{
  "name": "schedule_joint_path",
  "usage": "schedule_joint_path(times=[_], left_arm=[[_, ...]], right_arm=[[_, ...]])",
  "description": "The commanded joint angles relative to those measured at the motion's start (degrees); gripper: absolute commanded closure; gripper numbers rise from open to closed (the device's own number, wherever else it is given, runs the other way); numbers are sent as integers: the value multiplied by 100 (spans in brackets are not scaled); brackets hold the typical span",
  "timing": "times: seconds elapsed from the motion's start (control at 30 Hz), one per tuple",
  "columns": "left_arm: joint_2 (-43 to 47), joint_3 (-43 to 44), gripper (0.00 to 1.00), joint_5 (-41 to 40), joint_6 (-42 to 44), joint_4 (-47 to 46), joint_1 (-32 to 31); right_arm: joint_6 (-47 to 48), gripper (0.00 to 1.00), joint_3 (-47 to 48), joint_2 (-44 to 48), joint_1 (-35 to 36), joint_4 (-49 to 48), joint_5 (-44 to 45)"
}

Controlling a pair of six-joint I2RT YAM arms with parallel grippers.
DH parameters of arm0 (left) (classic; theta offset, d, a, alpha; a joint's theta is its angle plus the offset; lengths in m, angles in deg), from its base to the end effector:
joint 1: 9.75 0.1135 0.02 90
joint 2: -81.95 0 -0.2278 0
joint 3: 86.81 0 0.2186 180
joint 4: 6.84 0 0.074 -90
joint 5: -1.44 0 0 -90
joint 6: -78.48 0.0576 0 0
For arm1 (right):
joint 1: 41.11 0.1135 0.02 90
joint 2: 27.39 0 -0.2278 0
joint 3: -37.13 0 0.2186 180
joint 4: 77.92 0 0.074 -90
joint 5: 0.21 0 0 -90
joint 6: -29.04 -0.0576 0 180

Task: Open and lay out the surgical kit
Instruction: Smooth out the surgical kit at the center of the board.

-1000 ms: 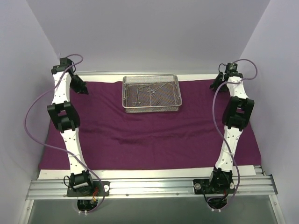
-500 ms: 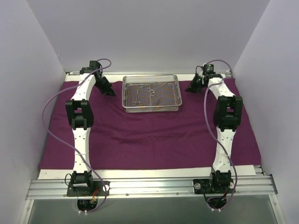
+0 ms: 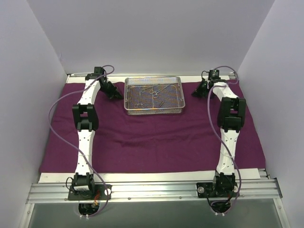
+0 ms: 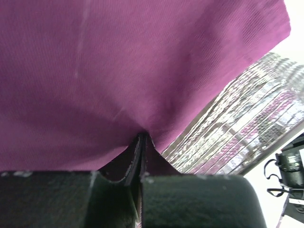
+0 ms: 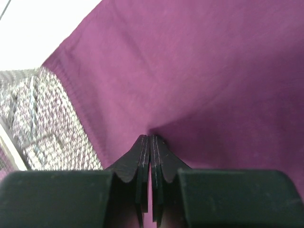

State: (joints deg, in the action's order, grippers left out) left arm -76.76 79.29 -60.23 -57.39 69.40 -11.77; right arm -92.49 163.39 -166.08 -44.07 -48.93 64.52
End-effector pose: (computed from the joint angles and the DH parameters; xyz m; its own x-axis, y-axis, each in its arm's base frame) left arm 0.4928 -0.0447 0.1080 -0.7941 -0.6042 0.0664 -0.5282 0.6319 -0.5671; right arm 0.4997 -0.0012 0.1334 -0.7059 0.5100 -0.4915 0.1128 0.7660 0.6329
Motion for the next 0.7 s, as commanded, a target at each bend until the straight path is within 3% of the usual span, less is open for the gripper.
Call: schedule_joint_path(times=[0.0,0.2,0.47,0.67], left_arm=[[-527,469,98,-110,-159,112,52],[-942,891,98,145,-590,-186,167],[-1135,1076,98,374,-757,-450,492],[-487,1024,98,384,-617,-486,624]], right_arm=[[-80,100,94,-263,-46,416,1129],[-450,100,270,-526,-363,443,1289],[-284,100,1078,-1063,-670,1005,1324],[-38,100,1684,-1055,-653,1014,779]])
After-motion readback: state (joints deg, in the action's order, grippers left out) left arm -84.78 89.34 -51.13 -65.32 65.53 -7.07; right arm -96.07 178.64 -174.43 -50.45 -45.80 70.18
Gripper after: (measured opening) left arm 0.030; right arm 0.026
